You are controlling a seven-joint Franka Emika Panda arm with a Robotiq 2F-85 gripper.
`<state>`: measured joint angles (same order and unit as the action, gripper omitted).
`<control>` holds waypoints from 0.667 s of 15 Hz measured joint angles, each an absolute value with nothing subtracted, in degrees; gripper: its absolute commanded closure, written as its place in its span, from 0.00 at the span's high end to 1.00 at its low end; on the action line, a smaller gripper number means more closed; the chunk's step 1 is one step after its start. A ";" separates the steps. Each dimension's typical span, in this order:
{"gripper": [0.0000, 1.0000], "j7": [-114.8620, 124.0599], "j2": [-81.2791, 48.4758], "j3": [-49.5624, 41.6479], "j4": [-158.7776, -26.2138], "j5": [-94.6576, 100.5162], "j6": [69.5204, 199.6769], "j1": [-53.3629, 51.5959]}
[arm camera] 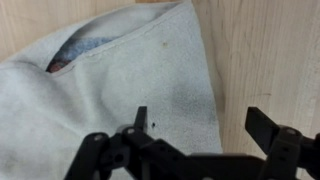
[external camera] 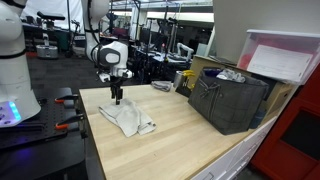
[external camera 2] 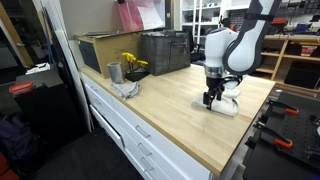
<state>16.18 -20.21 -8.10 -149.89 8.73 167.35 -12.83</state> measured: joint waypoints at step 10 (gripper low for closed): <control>0.31 16.07 -24.75 -12.26 -147.87 10.00 168.41 -15.04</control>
